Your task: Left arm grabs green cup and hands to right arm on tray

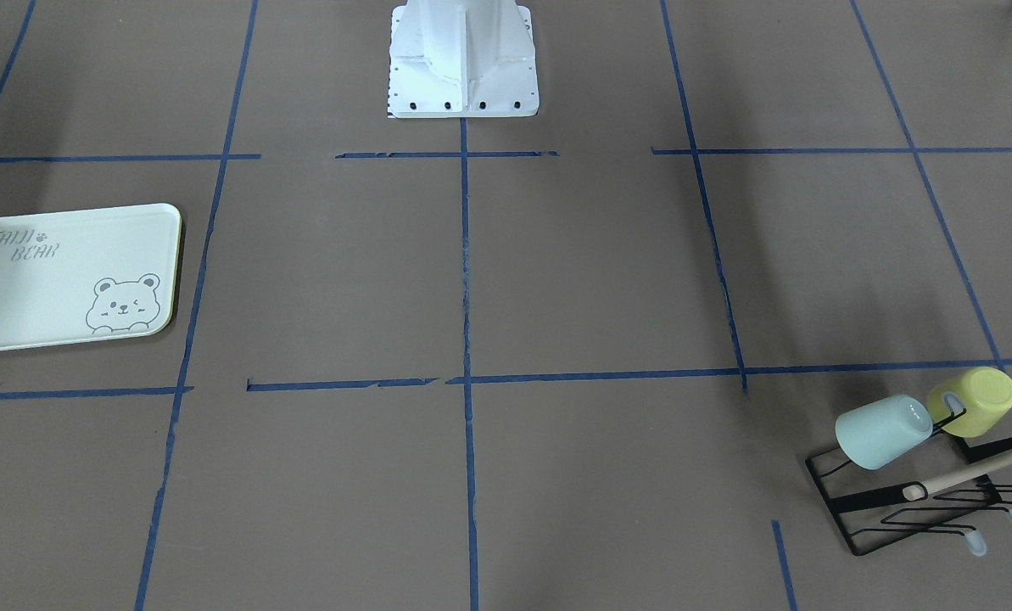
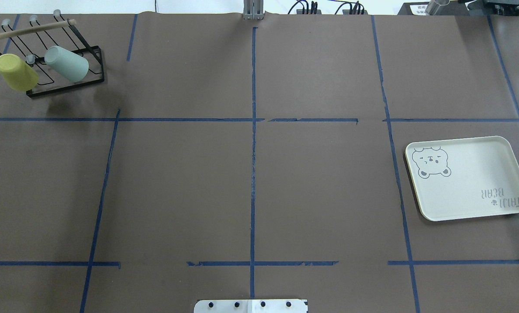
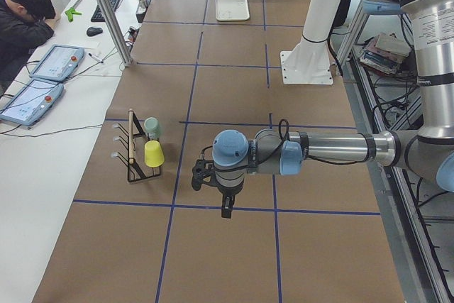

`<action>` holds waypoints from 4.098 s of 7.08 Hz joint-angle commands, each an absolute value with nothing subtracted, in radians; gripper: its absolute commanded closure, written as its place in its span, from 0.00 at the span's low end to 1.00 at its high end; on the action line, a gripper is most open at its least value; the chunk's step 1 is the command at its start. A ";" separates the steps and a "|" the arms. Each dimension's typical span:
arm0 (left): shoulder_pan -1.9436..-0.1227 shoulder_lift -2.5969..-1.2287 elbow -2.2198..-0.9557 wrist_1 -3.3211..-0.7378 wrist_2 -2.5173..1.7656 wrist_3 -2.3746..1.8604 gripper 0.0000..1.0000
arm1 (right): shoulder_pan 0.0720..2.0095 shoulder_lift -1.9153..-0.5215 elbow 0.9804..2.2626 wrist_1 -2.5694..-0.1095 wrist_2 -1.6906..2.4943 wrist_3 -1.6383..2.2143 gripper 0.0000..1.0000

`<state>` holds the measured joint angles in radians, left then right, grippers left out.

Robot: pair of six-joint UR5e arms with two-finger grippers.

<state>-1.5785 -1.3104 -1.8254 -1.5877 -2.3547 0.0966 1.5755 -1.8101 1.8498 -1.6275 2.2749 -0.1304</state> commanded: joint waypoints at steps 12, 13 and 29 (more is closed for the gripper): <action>-1.289 -1.674 -1.750 -2.045 -2.187 -0.609 0.00 | 1.574 -1.802 1.852 -1.608 2.275 -0.127 0.00; -1.207 -1.701 -1.738 -2.099 -2.066 -0.724 0.00 | 1.574 -1.802 1.850 -1.608 2.275 -0.127 0.00; -1.011 -1.847 -1.407 -2.528 -1.672 -0.928 0.00 | 1.574 -1.802 1.852 -1.608 2.275 -0.126 0.00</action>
